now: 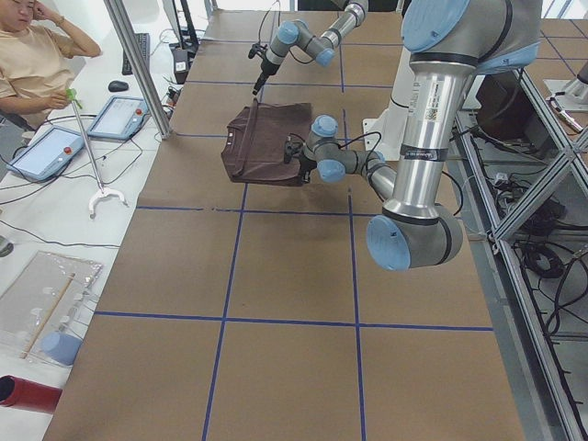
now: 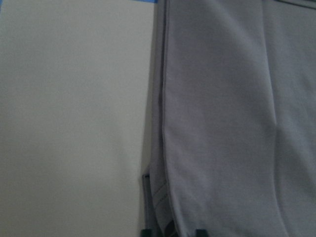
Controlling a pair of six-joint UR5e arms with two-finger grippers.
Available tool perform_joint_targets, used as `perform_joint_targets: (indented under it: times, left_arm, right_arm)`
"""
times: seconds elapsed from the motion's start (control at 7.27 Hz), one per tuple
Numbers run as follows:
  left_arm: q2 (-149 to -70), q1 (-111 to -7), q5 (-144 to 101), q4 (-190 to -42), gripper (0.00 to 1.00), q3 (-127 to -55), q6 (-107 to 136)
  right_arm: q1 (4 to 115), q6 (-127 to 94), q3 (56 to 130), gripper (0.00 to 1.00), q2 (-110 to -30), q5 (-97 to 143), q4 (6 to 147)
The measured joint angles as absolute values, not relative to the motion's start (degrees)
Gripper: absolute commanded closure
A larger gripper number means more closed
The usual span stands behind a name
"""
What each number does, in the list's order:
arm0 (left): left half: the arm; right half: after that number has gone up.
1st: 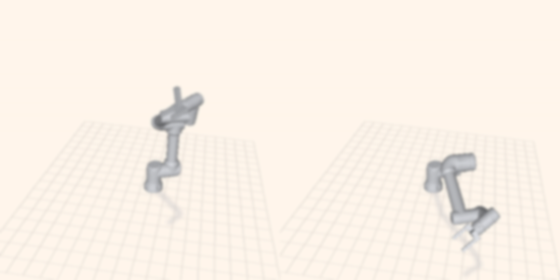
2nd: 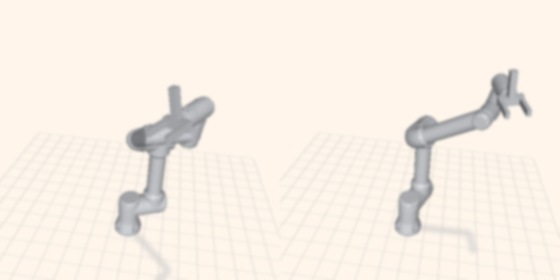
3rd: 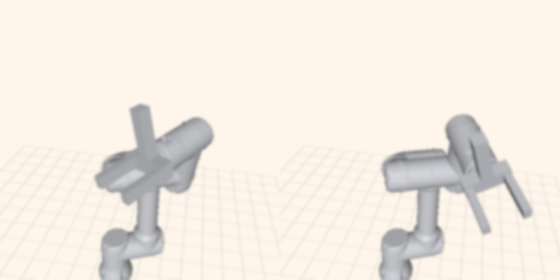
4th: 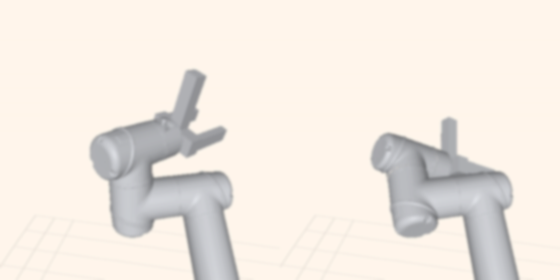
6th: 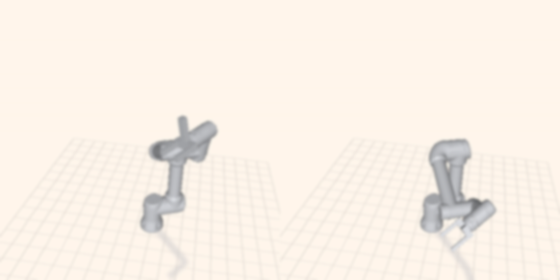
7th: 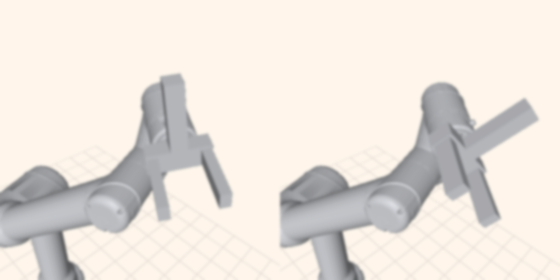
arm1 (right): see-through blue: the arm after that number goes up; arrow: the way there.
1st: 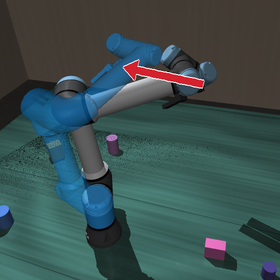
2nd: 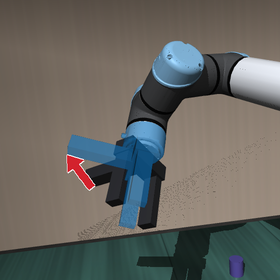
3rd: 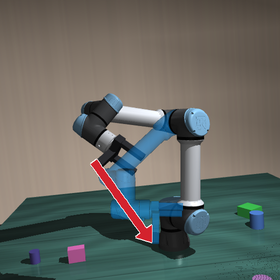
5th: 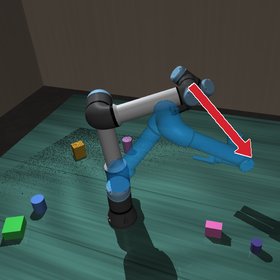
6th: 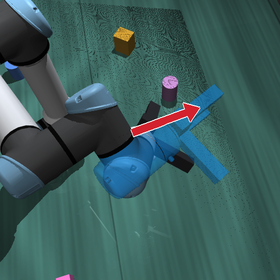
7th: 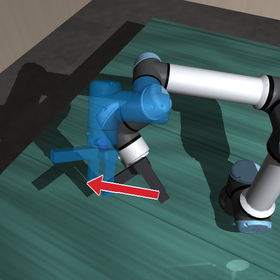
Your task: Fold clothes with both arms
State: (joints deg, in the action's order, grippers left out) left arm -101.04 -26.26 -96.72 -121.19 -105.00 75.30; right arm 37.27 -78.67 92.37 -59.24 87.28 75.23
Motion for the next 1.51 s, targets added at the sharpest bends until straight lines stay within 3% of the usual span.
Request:
perform_joint_targets:
  times: [0.55, 0.83, 0.96, 1.38, 1.51]
  left_arm:
    - [-100.7, -27.9, -96.6, -120.9, 1.0, -105.0, 72.3]
    - [-101.7, -34.6, -96.5, -120.9, 1.0, -100.9, 62.5]
    - [-104.8, -39.2, -96.2, -121.1, 1.0, -95.7, 57.3]
    - [-124.4, -49.4, -95.8, -124.2, 1.0, -70.2, 50.8]
    - [-132.6, -51.7, -94.8, -128.6, 0.82, -58.2, 50.4]
  right_arm:
    - [37.3, -78.6, 92.4, 0.0, -59.2, 87.3, 75.2]
    - [37.3, -78.6, 92.3, 0.0, -59.2, 87.3, 75.2]
    - [37.3, -78.7, 92.3, 0.0, -59.2, 87.3, 75.2]
    - [37.3, -78.9, 92.3, 0.0, -59.3, 87.3, 75.2]
    - [37.3, -79.1, 92.4, 0.0, -59.3, 87.3, 75.2]
